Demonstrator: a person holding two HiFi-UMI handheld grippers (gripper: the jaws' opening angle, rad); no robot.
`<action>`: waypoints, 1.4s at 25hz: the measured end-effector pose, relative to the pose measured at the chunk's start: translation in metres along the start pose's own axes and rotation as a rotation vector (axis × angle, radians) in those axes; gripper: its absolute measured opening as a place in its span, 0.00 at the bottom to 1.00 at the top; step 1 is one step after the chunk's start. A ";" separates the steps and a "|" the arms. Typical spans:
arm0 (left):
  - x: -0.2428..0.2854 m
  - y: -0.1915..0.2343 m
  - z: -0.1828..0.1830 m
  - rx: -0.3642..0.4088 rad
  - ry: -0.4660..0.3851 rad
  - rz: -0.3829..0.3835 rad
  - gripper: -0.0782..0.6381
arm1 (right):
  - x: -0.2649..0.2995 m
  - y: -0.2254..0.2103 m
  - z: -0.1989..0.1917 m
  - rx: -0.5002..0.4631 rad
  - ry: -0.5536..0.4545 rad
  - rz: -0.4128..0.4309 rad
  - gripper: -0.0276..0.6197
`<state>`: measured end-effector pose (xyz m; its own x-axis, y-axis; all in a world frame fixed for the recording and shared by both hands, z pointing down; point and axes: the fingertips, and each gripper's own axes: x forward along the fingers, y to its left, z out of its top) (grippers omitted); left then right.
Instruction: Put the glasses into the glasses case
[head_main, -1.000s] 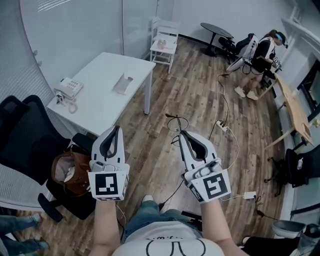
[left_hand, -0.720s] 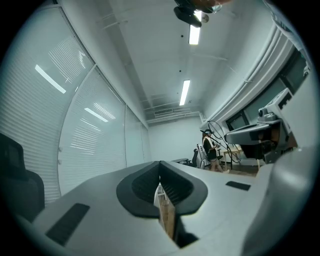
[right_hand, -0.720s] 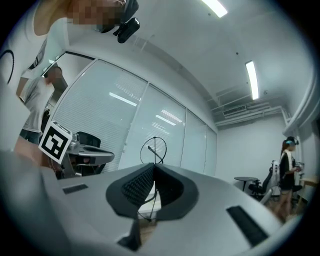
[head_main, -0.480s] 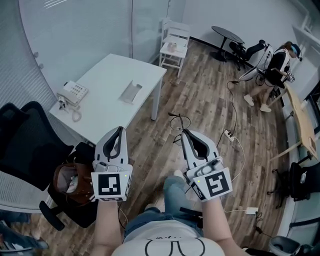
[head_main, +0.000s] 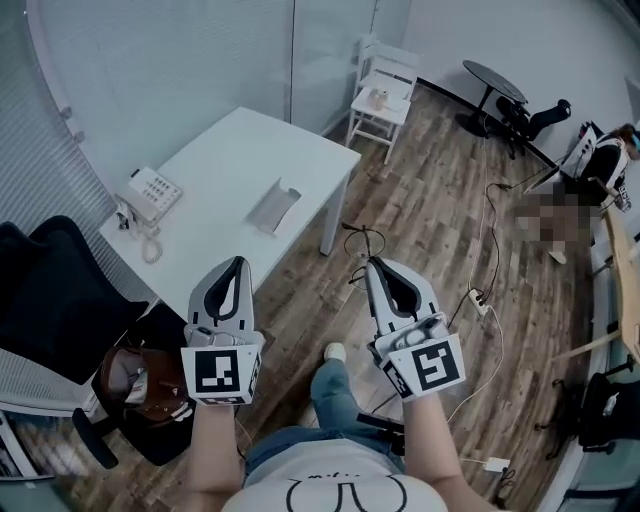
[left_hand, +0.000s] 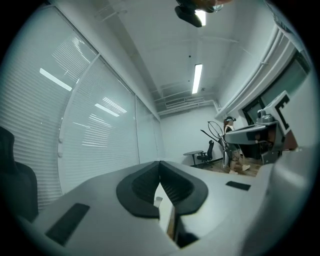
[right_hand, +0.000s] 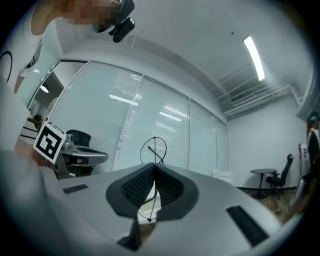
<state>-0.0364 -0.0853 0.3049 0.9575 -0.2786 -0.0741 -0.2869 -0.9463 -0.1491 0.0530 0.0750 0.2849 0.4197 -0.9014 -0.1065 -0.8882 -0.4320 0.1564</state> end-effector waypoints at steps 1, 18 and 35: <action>0.016 0.002 -0.004 -0.003 0.008 0.015 0.13 | 0.013 -0.012 -0.005 0.005 0.001 0.012 0.07; 0.174 0.052 -0.042 -0.017 0.116 0.353 0.13 | 0.214 -0.138 -0.061 0.013 0.014 0.355 0.07; 0.200 0.129 -0.091 -0.075 0.197 0.545 0.13 | 0.337 -0.096 -0.119 -0.003 0.118 0.622 0.07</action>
<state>0.1207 -0.2780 0.3611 0.6615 -0.7470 0.0658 -0.7438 -0.6648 -0.0697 0.3016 -0.1906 0.3506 -0.1573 -0.9809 0.1145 -0.9722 0.1742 0.1566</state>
